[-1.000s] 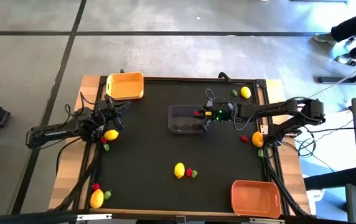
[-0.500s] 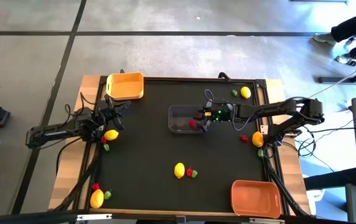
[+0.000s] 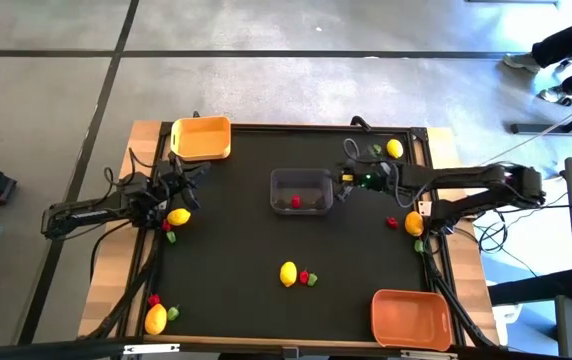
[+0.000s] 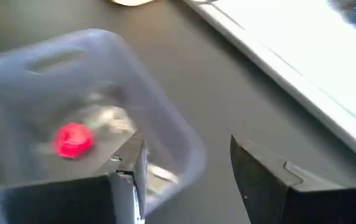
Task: Sort produce into baskets
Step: Put the yellow lemon into the yellow bin
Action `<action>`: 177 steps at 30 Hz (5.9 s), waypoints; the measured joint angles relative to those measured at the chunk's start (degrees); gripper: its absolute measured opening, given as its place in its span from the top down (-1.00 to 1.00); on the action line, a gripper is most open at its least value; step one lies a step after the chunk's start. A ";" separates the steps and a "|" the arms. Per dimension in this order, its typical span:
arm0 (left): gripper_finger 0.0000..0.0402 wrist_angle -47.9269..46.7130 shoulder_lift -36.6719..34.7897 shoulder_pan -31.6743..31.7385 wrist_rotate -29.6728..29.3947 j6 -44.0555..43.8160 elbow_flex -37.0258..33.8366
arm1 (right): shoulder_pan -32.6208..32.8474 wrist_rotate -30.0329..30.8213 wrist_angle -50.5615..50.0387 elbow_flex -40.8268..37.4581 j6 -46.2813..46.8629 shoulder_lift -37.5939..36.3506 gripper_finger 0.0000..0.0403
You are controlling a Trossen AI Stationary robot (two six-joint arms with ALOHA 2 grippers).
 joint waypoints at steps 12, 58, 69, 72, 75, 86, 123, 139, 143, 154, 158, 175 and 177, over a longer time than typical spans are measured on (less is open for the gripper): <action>0.97 0.10 0.00 0.00 0.00 0.10 0.00 | -3.46 13.94 -14.95 0.00 0.01 -5.78 -0.07; 0.97 0.42 0.00 0.00 -0.02 1.44 0.02 | -33.27 3.88 -36.91 9.99 -2.84 5.37 -0.59; 0.97 0.39 0.00 -0.01 -0.02 1.46 0.01 | -37.09 3.90 -38.46 9.99 -1.41 10.24 -0.58; 0.97 0.39 0.00 0.00 -0.02 1.42 0.02 | -38.10 2.88 -38.40 9.99 -0.95 11.65 -0.58; 0.97 0.39 0.00 -0.01 -0.02 1.45 0.01 | -37.98 2.60 -37.99 9.99 -0.82 12.80 -0.58; 0.97 0.39 0.00 -0.02 -0.02 1.66 0.02 | -37.92 5.26 -36.16 11.34 3.85 17.76 -0.58; 0.97 -0.48 0.00 -0.01 -0.02 1.36 0.02 | -38.75 10.13 -42.31 19.76 -3.02 29.91 0.01; 0.97 -0.48 0.00 -0.02 -0.02 -0.05 0.02 | -38.05 9.89 -44.97 21.66 -5.97 28.88 0.23; 0.97 -0.46 0.02 -0.02 0.00 -0.60 0.02 | -36.43 9.65 -47.45 23.88 -6.01 25.96 0.23; 0.39 -0.46 0.01 -0.02 0.00 -1.78 0.02 | -29.18 -1.48 -44.54 26.14 -5.97 12.78 0.23; 0.03 -0.46 0.00 -0.02 0.00 -2.76 0.02 | -26.05 -5.10 -40.81 26.14 -5.82 9.25 0.23; -0.42 4.40 4.40 -0.02 3.08 -6.40 0.02 | -14.37 -18.61 -18.92 26.14 -6.04 7.53 0.23; -0.42 7.20 6.27 -0.02 3.84 -6.16 0.06 | -13.37 -18.66 -17.07 26.14 -6.04 7.53 0.23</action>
